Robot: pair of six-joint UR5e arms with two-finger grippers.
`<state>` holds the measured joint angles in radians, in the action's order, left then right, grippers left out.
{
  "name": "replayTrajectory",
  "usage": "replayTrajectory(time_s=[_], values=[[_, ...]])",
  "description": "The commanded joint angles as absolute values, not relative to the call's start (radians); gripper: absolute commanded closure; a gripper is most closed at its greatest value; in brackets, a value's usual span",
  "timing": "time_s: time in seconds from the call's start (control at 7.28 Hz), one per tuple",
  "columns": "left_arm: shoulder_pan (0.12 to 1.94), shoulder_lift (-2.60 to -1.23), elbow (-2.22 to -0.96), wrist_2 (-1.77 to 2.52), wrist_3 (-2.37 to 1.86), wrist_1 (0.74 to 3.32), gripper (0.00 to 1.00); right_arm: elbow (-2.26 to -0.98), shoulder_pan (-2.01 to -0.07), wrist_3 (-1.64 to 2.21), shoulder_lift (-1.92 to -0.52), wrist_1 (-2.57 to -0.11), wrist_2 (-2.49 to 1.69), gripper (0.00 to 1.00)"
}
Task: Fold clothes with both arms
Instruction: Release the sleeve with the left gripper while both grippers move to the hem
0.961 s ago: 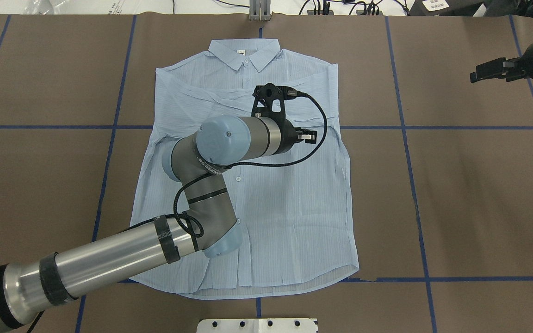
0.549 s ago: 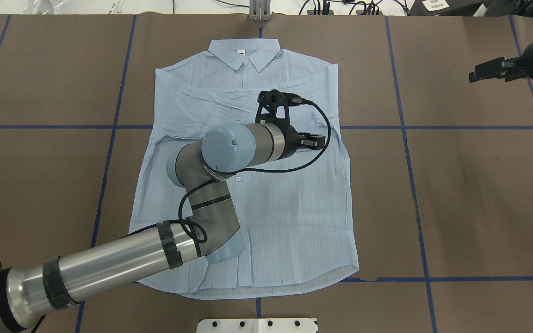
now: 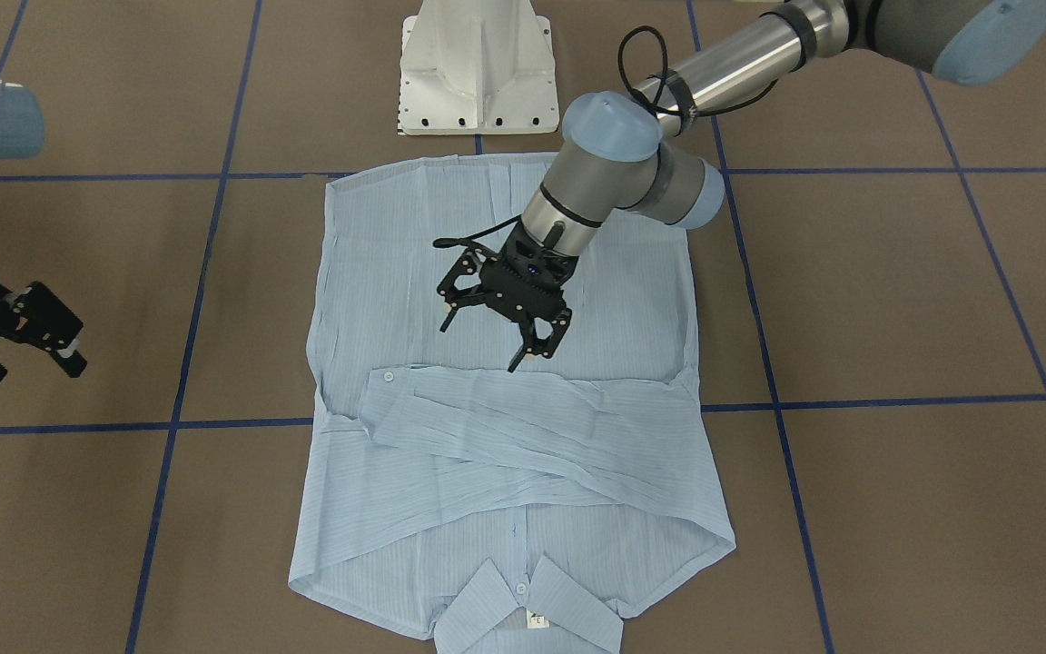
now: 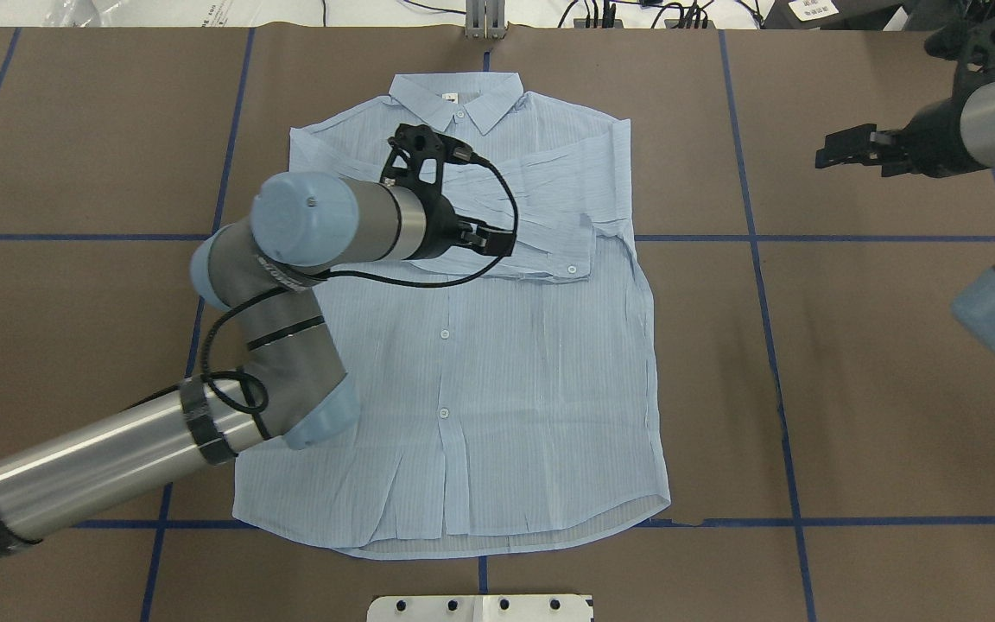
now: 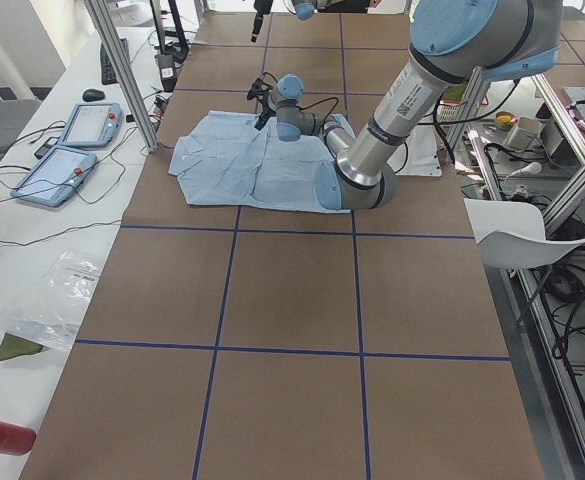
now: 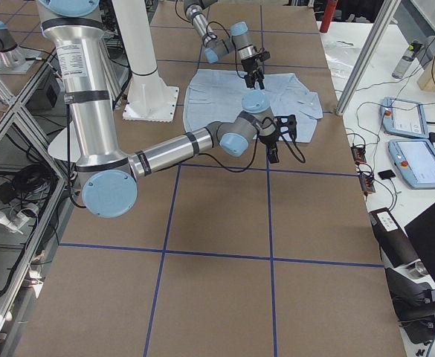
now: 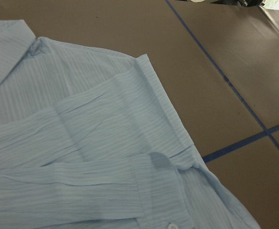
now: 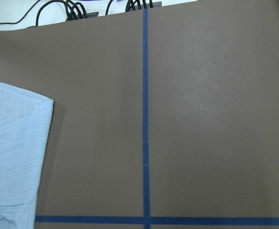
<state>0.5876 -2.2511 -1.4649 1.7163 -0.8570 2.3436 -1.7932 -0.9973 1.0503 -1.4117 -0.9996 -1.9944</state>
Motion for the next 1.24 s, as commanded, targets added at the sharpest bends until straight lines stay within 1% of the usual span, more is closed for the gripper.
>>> replayTrajectory(time_s=[0.0, 0.14, 0.27, 0.55, 0.69, 0.96, 1.1], values=[[0.620, -2.023, -1.770, 1.740, -0.766, 2.193, 0.00, -1.944, -0.764, 1.274, -1.463, -1.005, -1.805, 0.00], [0.621, -1.881, -1.884, 1.741, -0.781, 2.195, 0.00, -2.051, -0.627, 1.352, -1.536, -1.014, -1.698, 0.00], [0.620, -1.741, -1.964, 1.738, -0.805, 2.221, 0.00, -2.137, -0.471, 1.432, -1.607, -1.046, -1.564, 0.00], [0.600, -1.460, -1.985, 1.732, -0.937, 2.505, 0.00, -2.261, -0.201, 1.616, -1.626, -1.264, -1.354, 0.00], [0.541, -1.377, -1.988, 1.723, -1.016, 2.561, 0.00, -2.267, -0.084, 1.691, -1.626, -1.310, -1.236, 0.00], [0.303, -1.348, -1.990, 1.509, -1.190, 2.545, 0.00, -2.264, -0.052, 1.701, -1.626, -1.315, -1.210, 0.00], [0.228, -1.361, -1.991, 1.447, -1.244, 2.493, 0.00, -2.264, -0.052, 1.703, -1.625, -1.315, -1.209, 0.00]])
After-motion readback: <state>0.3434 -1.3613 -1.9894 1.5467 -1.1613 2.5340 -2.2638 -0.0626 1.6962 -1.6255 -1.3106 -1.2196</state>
